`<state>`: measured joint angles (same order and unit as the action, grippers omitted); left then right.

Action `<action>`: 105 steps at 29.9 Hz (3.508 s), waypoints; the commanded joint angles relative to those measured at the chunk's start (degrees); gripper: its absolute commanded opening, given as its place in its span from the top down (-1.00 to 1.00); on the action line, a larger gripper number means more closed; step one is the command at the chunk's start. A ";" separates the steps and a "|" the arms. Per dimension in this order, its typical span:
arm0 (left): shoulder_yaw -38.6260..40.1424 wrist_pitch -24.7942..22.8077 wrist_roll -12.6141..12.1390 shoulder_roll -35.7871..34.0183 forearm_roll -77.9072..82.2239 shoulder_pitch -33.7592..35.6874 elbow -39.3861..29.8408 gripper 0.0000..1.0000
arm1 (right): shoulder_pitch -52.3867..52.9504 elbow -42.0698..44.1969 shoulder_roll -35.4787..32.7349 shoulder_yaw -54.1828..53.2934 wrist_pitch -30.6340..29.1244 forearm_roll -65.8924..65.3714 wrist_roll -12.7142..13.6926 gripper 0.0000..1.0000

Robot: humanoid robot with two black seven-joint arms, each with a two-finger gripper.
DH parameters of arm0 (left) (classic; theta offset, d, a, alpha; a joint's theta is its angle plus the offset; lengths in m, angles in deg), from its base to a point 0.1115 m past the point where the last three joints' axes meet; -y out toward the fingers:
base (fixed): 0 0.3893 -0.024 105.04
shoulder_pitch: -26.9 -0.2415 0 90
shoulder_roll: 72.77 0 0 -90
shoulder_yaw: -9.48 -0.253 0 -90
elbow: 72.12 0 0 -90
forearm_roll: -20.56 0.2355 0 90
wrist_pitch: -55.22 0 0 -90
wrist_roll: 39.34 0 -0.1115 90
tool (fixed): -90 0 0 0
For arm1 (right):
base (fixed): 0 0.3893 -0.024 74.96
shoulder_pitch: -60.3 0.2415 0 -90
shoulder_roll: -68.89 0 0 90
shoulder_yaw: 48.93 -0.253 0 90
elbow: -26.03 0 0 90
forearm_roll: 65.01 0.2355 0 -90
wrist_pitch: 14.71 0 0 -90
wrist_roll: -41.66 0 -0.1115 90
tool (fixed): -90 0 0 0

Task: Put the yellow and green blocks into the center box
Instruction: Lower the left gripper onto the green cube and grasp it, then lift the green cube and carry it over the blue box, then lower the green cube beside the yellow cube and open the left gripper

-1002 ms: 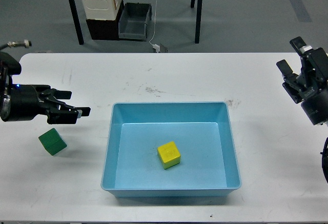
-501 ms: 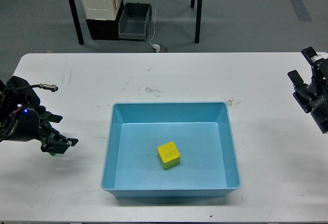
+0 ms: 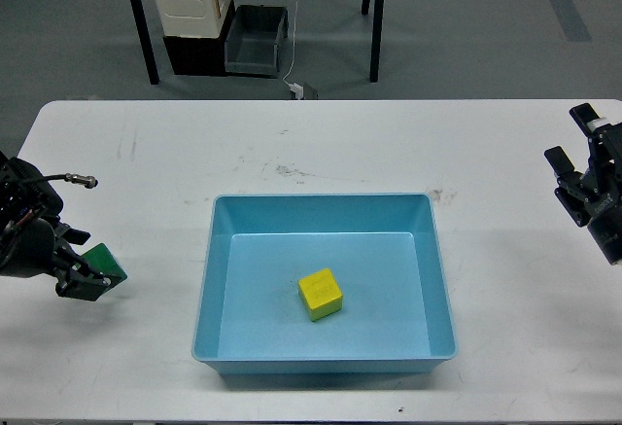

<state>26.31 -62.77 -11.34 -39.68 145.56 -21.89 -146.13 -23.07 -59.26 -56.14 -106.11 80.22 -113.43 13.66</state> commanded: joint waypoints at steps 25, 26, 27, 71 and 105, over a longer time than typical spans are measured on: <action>-1.54 -0.01 0.00 2.25 0.00 -0.08 4.15 0.24 | -0.73 1.97 1.29 -0.13 0.08 -0.01 0.00 -1.00; -1.28 -0.01 0.00 2.25 0.00 0.01 4.23 0.27 | -0.82 1.97 1.29 -0.13 0.08 -0.01 0.00 -1.00; -0.67 -0.01 0.00 2.16 0.00 0.18 4.23 0.30 | -0.82 1.97 1.29 -0.13 0.08 -0.01 0.00 -1.00; -21.32 -0.01 0.00 35.91 -3.01 30.95 -0.35 0.28 | -0.65 3.99 6.21 -0.04 -0.01 -0.01 0.00 -1.00; -18.86 -0.01 0.00 34.85 -7.93 28.31 5.20 -0.99 | -0.56 3.90 6.21 -0.04 -0.01 -0.01 0.00 -1.00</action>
<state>7.24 -62.85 -11.33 -4.67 139.18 6.25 -140.84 -23.65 -55.36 -49.93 -106.11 80.20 -113.45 13.66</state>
